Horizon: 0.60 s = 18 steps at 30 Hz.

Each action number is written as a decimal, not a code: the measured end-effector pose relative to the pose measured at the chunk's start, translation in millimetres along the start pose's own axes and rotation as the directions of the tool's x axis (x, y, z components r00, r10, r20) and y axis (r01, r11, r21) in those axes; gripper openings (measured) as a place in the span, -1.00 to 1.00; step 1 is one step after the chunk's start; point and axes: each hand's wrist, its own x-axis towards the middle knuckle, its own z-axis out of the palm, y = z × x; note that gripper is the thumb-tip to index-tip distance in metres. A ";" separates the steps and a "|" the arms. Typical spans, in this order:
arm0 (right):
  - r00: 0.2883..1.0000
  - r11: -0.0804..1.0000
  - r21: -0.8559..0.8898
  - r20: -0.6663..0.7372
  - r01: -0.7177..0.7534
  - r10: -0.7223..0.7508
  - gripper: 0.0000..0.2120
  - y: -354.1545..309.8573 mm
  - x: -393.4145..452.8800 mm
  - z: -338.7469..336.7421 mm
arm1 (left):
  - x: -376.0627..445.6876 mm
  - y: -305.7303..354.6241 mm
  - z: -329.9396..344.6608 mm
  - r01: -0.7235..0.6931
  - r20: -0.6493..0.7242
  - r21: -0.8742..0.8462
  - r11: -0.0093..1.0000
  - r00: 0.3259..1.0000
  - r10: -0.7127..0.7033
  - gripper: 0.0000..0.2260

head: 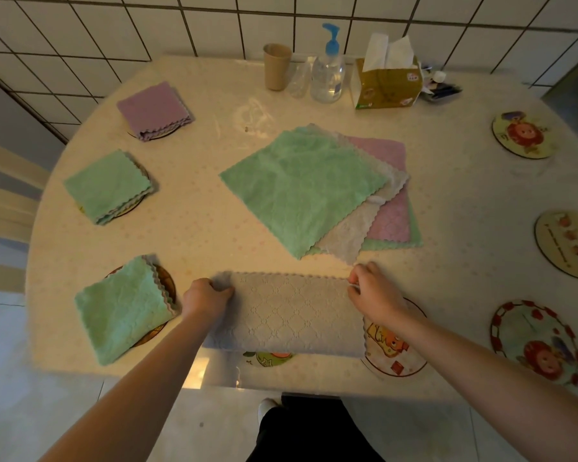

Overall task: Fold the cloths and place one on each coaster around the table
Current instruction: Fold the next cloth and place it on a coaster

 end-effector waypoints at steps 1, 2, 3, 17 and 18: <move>1.000 1.000 0.012 0.004 0.003 -0.003 -0.94 0.4 0.3 -0.3 | -0.5 1.6 -1.0 -0.004 0.008 -0.004 1.000 1.000 0.004 -0.74; 1.000 0.999 0.029 0.003 0.014 -0.014 -0.93 0.8 0.5 -0.8 | -0.7 2.6 -2.0 -0.017 0.011 -0.011 1.000 1.000 0.017 -0.77; 1.000 0.998 0.051 0.000 0.026 -0.027 -0.92 1.2 0.7 -1.4 | -0.6 3.3 -3.0 -0.035 0.008 -0.019 0.999 0.999 0.035 -0.80; 0.947 0.992 -0.061 -0.296 0.114 -0.127 -0.71 -11.3 -17.8 -6.4 | -17.2 13.0 -11.0 -0.632 -0.197 0.409 0.658 0.643 0.740 -0.58; 0.919 0.967 -0.144 -0.308 0.210 -0.245 -0.68 -17.2 -27.8 -3.6 | -27.3 6.0 -0.9 -0.719 -0.082 0.449 0.531 0.558 0.825 -0.55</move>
